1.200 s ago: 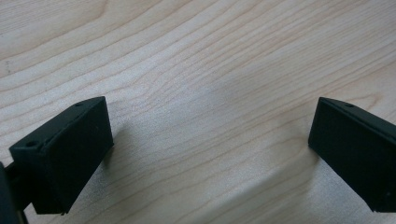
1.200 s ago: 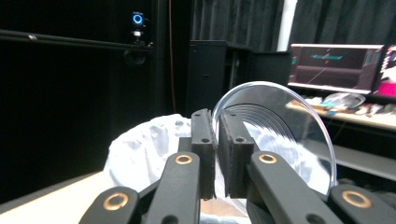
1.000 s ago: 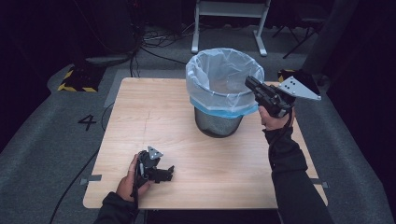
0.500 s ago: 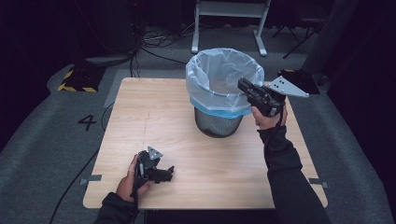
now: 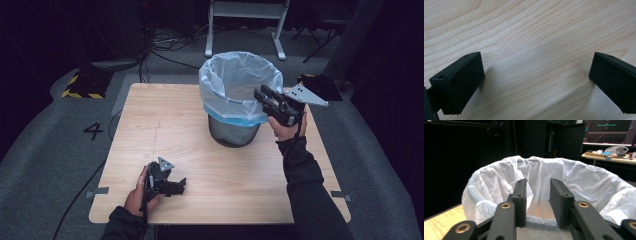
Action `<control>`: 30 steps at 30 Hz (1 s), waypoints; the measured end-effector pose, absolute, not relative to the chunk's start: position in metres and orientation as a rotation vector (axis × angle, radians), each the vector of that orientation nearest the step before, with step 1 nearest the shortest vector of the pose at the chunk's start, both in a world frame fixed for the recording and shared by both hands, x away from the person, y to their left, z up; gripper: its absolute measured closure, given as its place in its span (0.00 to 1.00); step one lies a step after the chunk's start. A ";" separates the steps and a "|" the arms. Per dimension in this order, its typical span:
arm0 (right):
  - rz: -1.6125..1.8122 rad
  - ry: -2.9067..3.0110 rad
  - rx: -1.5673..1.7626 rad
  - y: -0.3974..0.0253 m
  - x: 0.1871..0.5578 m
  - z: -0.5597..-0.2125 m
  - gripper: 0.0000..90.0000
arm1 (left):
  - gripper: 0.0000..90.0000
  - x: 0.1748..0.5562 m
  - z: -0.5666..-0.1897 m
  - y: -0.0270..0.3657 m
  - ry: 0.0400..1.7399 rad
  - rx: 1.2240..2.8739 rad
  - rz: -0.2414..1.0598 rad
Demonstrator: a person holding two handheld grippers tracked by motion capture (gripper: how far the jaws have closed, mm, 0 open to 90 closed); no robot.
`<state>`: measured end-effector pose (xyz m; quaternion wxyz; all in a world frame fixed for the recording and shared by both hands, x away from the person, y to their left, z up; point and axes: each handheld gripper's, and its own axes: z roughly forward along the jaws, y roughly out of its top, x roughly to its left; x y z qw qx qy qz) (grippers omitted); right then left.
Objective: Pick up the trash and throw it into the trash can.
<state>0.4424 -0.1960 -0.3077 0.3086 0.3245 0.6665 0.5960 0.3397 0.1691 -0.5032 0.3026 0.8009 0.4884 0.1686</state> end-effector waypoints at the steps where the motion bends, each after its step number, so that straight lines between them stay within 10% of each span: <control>1: 1.586 1.762 0.862 -0.196 0.442 -0.307 0.73 | 0.00 0.340 -0.503 0.169 1.294 2.123 0.446; 21: 1.557 1.739 0.901 -0.212 0.433 -0.304 0.28 | 0.00 0.340 -0.503 0.169 1.295 2.122 0.446; 30: 1.545 1.758 0.931 -0.225 0.425 -0.302 0.27 | 0.00 0.340 -0.503 0.169 1.294 2.122 0.446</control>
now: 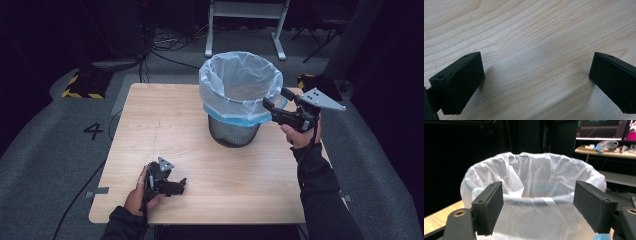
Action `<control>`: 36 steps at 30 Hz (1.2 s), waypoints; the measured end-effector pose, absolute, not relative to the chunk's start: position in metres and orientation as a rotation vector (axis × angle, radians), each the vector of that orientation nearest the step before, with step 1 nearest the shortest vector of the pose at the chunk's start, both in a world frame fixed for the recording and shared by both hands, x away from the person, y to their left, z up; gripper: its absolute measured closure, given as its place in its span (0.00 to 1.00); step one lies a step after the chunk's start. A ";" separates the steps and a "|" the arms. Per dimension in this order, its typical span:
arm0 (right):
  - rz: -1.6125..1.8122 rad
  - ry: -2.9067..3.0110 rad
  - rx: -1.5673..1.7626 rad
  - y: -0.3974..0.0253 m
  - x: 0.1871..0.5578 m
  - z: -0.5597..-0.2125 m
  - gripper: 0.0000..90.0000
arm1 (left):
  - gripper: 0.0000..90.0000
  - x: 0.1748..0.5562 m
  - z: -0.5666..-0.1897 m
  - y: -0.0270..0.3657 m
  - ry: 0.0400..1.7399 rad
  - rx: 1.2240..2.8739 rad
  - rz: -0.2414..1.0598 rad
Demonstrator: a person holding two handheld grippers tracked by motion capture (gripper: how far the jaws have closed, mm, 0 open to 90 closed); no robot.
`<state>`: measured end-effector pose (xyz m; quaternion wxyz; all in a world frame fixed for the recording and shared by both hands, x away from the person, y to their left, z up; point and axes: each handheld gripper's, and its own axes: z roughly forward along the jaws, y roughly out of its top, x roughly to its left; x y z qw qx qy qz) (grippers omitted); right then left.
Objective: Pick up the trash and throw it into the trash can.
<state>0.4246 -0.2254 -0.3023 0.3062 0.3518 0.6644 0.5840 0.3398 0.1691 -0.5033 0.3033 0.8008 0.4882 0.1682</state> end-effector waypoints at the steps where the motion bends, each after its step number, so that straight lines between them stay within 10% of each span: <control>1: 1.543 1.764 0.934 -0.227 0.423 -0.302 0.27 | 0.00 0.340 -0.503 0.169 1.293 2.122 0.446; 36: 1.333 1.933 0.869 -0.256 0.378 -0.330 0.28 | 0.00 0.340 -0.503 0.169 1.290 2.123 0.444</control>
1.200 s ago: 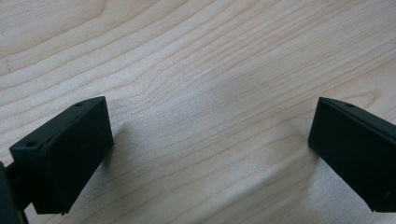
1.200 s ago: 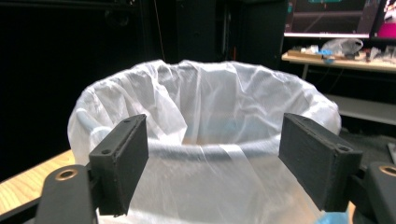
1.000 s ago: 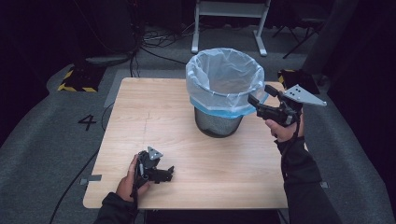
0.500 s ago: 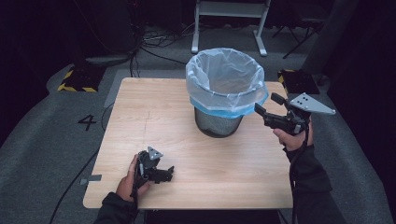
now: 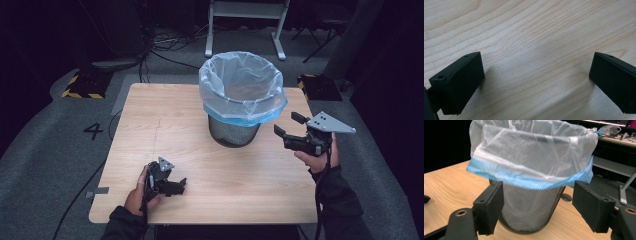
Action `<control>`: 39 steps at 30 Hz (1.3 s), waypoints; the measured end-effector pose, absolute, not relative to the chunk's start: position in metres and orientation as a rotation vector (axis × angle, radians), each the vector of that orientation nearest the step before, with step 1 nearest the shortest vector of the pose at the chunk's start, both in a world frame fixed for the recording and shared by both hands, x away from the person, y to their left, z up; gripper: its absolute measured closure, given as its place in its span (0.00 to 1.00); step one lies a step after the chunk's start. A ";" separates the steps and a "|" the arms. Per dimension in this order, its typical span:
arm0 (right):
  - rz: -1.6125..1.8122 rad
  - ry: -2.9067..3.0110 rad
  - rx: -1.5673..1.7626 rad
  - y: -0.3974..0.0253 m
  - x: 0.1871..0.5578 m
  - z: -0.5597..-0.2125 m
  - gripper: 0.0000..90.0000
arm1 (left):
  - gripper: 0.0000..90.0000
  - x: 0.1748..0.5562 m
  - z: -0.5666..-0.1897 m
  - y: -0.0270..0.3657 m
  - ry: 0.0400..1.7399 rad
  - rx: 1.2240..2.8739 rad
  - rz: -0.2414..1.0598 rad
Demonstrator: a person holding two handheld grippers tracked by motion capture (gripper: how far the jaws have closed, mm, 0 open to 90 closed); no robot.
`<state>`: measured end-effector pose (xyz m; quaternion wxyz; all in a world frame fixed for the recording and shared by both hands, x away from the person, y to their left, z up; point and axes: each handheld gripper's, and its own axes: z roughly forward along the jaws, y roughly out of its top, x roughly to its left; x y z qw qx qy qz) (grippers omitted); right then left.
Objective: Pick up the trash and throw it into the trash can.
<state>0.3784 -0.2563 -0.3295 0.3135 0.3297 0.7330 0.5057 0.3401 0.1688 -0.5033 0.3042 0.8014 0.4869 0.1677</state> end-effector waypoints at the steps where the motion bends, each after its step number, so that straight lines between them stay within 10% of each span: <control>1: 1.320 1.935 0.869 -0.257 0.378 -0.331 0.28 | 0.00 0.340 -0.503 0.169 1.289 2.124 0.446; 39: 1.044 2.200 1.038 -0.308 0.351 -0.463 0.27 | 0.00 0.341 -0.503 0.169 1.283 2.130 0.447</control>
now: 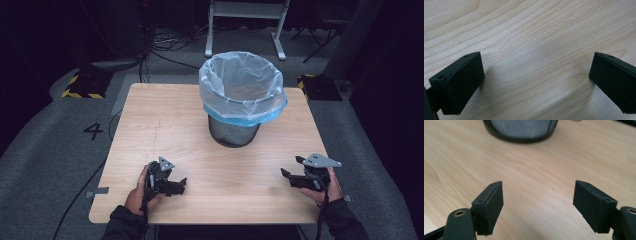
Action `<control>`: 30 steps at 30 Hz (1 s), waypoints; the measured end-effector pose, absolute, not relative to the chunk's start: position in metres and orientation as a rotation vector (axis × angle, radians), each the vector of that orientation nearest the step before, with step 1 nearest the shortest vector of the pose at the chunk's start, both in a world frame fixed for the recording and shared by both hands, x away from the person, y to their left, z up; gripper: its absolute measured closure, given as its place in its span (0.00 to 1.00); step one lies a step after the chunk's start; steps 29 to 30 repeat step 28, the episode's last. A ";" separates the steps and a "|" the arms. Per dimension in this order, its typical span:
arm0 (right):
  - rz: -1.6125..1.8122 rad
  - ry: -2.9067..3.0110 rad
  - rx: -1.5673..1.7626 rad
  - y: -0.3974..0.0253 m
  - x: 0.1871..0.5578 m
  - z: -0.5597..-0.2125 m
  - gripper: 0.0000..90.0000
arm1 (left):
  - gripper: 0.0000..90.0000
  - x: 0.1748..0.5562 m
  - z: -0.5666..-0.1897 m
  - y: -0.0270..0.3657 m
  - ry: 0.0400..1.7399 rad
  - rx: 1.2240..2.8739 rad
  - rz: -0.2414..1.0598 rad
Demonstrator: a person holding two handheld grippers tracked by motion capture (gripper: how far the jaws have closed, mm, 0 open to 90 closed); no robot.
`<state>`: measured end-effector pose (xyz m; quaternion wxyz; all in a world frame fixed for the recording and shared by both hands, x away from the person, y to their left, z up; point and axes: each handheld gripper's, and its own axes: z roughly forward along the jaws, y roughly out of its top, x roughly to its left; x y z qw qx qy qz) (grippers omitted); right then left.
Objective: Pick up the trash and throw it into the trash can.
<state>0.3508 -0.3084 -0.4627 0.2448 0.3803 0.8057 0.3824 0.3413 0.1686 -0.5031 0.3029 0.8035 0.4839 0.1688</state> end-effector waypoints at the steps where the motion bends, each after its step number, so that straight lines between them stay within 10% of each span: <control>1: 1.035 2.206 1.043 -0.311 0.350 -0.466 0.27 | 0.00 0.341 -0.503 0.169 1.283 2.129 0.447; 30: 1.004 2.272 1.171 -0.335 0.339 -0.503 0.21 | 0.00 0.342 -0.503 0.168 1.279 2.132 0.445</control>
